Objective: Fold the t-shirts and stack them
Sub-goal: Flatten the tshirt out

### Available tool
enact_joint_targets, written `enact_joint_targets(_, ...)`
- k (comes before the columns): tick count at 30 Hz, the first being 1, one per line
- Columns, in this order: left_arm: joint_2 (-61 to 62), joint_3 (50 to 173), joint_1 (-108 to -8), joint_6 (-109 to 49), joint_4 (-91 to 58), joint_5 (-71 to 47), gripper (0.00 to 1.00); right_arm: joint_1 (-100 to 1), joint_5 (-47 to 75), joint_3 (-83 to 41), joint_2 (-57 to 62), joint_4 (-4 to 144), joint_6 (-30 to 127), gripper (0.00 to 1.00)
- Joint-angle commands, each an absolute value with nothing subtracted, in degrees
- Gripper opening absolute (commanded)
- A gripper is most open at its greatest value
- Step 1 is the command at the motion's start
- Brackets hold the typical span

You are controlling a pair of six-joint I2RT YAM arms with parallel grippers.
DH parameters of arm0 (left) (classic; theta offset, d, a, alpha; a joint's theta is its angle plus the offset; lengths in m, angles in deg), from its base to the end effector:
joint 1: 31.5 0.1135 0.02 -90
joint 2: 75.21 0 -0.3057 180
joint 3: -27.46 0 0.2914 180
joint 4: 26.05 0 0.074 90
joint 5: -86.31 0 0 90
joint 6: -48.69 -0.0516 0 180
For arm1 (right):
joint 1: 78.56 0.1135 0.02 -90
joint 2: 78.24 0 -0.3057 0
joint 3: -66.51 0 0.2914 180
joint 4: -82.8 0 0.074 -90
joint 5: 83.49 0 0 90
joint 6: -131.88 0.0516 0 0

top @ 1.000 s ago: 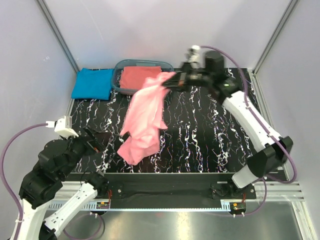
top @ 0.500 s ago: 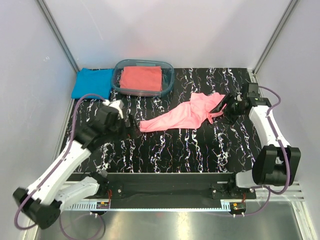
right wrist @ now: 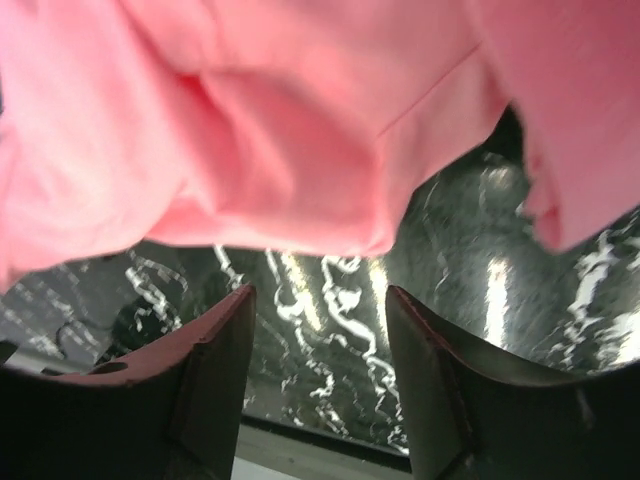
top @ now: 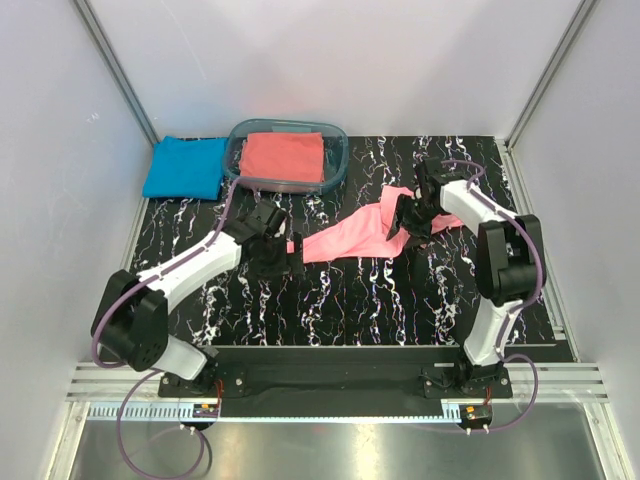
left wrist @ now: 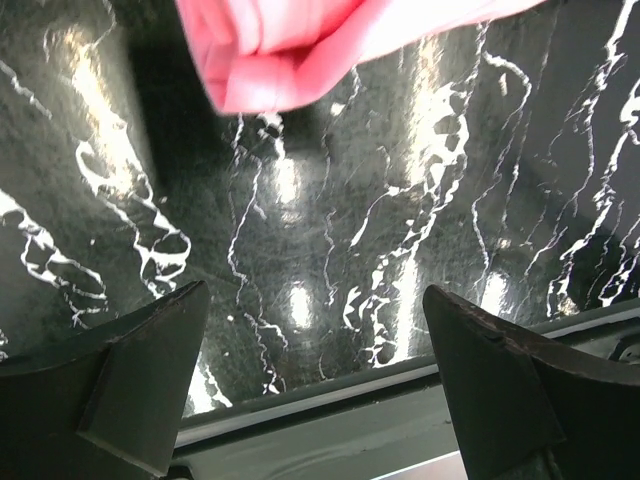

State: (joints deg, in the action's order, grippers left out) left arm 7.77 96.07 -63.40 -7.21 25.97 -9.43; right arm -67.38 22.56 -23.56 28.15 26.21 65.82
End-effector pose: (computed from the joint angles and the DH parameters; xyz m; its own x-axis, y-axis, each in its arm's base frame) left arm 0.2648 -0.1709 0.2297 -0.9580 -0.0608 -0.2803 0.0274 0.9534 -0.3004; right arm 0.4115 0.0959 0.2068 -0.9650 0.2068 -0.1614 0.1373 0.9225 0.3608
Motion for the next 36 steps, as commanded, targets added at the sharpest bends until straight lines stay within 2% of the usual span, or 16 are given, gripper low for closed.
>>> enact_joint_targets(1,7.8,100.8,-63.0,-9.7,23.2,-11.6,0.94,-67.8,16.9,-29.2,30.3,25.7,62.4,0.61)
enact_joint_targets(4,7.5,101.4,-62.7,-11.1,23.5,-12.6,0.94,-67.8,16.6,-29.3,31.8,26.2,62.0,0.56)
enact_joint_targets(6,7.1,101.6,-62.2,-11.3,24.1,-12.8,0.94,-67.8,16.6,-29.7,33.6,26.6,62.0,0.47)
enact_joint_targets(17,-0.2,102.0,-60.2,-11.1,27.8,-14.3,0.94,-67.7,15.0,-29.9,38.7,28.5,62.0,0.38)
enact_joint_targets(19,-1.6,100.6,-60.2,-10.0,27.8,-14.5,0.94,-67.8,15.5,-29.7,39.1,28.6,62.2,0.29)
enact_joint_targets(21,-3.8,99.6,-60.2,-9.1,27.8,-14.6,0.94,-67.8,16.3,-29.0,38.7,29.0,62.4,0.11)
enact_joint_targets(22,-4.5,98.9,-60.2,-8.7,28.0,-14.4,0.94,-67.8,17.9,-28.2,38.1,29.3,62.4,0.06)
enact_joint_targets(23,-5.9,98.5,-60.2,-8.2,28.2,-14.1,0.94,-67.7,18.8,-27.7,36.4,29.4,62.8,0.0)
enact_joint_targets(28,-13.7,94.3,-60.2,-6.5,26.3,-14.5,0.96,-67.6,31.0,-22.0,23.4,30.5,71.6,0.0)
enact_joint_targets(33,-27.0,85.0,-61.6,-2.9,14.4,-21.0,0.99,-67.4,41.5,-13.3,7.8,37.7,87.3,0.0)
enact_joint_targets(36,-32.5,83.0,-66.2,-2.0,11.7,-16.8,0.99,-67.1,43.2,-8.6,-1.9,42.3,97.4,0.0)
